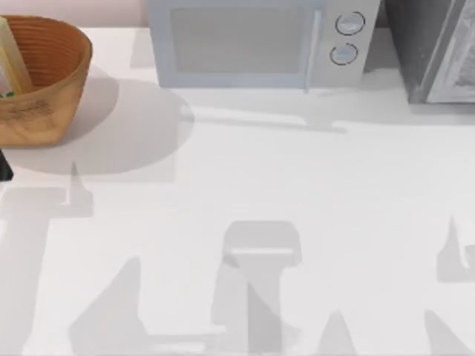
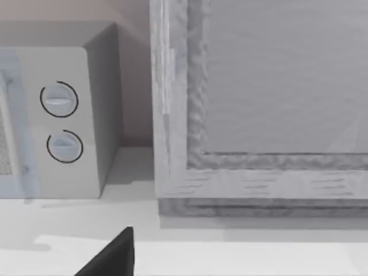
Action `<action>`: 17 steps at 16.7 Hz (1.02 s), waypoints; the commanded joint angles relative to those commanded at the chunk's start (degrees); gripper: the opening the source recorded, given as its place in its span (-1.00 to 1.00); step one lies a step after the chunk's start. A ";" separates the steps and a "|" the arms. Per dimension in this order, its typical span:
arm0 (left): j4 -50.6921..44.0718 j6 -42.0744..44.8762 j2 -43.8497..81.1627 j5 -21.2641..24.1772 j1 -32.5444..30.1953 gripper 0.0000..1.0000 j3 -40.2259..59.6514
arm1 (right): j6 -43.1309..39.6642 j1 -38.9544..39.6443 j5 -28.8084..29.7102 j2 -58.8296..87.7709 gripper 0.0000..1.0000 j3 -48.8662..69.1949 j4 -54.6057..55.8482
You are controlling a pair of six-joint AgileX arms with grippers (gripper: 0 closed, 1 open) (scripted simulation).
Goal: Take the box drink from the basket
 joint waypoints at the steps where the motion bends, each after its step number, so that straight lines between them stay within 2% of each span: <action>1: 3.52 0.09 5.25 0.54 0.47 1.00 1.93 | 0.00 0.00 0.00 0.00 1.00 0.00 0.00; 11: 35.16 0.16 54.91 5.40 3.52 1.00 19.74 | 0.00 0.00 0.00 0.00 1.00 0.00 0.00; 17: 43.75 0.06 68.76 6.67 3.90 1.00 24.85 | 0.00 0.00 0.00 0.00 1.00 0.00 0.00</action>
